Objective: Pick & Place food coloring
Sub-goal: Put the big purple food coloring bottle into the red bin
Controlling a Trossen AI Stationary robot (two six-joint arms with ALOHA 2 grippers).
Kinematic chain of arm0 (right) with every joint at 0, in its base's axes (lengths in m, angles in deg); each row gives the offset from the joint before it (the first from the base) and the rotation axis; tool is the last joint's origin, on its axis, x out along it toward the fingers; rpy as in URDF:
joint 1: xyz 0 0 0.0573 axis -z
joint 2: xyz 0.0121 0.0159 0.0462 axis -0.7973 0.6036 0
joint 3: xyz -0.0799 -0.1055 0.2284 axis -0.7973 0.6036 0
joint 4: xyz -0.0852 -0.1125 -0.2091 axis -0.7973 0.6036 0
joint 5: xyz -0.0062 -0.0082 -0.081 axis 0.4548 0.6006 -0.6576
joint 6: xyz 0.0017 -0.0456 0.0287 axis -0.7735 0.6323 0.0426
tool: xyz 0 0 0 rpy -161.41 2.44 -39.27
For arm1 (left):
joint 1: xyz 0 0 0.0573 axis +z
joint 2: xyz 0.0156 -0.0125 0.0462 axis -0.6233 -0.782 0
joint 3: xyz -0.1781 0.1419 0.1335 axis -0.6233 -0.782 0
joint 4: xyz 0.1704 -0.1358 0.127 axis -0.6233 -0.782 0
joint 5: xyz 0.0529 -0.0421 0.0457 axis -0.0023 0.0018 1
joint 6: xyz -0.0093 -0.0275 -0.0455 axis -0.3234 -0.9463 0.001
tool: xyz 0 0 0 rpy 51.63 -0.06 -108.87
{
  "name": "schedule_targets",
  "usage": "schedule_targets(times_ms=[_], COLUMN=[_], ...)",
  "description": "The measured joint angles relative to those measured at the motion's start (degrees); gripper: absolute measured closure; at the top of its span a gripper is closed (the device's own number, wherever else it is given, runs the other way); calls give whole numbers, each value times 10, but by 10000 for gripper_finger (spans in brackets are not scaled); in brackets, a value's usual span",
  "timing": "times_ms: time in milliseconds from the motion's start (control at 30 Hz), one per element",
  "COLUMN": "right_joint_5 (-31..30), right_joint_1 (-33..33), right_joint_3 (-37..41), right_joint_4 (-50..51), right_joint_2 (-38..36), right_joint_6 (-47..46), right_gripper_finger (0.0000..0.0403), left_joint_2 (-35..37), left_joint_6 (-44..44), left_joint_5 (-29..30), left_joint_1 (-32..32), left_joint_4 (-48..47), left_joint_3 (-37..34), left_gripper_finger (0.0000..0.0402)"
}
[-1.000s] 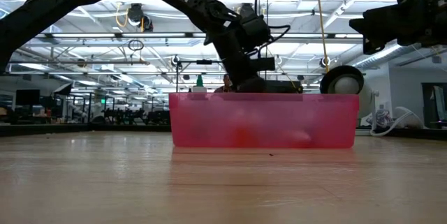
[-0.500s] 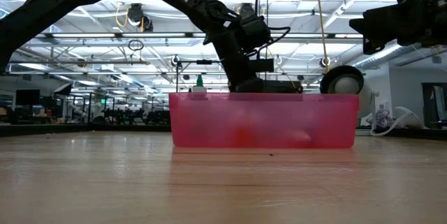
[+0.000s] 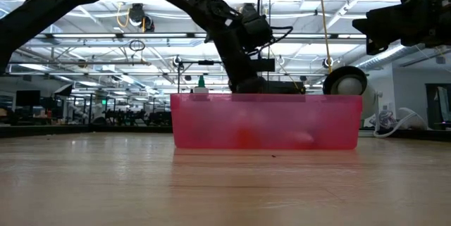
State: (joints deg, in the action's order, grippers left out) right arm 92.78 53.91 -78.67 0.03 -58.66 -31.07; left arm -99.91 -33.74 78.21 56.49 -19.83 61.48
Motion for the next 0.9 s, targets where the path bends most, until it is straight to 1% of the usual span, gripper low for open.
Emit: schedule_targets(times_ms=[100,200,333,433,533,633,733,800,900], right_joint_5=[0,0,0,0,0,0,0,0,0], right_joint_1=[0,0,0,0,0,0,0,0,0], right_joint_3=[0,0,0,0,0,0,0,0,0], right_joint_4=[0,0,0,0,0,0,0,0,0], right_joint_2=[0,0,0,0,0,0,0,0,0], right_joint_6=[0,0,0,0,0,0,0,0,0], right_gripper_finger=[277,277,277,277,277,277,277,277,277], left_joint_2=[32,88,176,233,262,264,260,257,255], left_joint_6=[3,-15,-56,-111,-168,-209,-228,-236,-255], left_joint_5=[19,29,24,18,18,29,18,-2,-8], left_joint_1=[-5,-21,-64,-107,-156,-202,-236,-252,-266], left_joint_4=[-38,-91,-156,-193,-235,-270,-250,-215,-168], left_joint_3=[0,0,0,1,2,1,-31,-71,-134], left_gripper_finger=[262,262,262,262,262,262,262,262,262])
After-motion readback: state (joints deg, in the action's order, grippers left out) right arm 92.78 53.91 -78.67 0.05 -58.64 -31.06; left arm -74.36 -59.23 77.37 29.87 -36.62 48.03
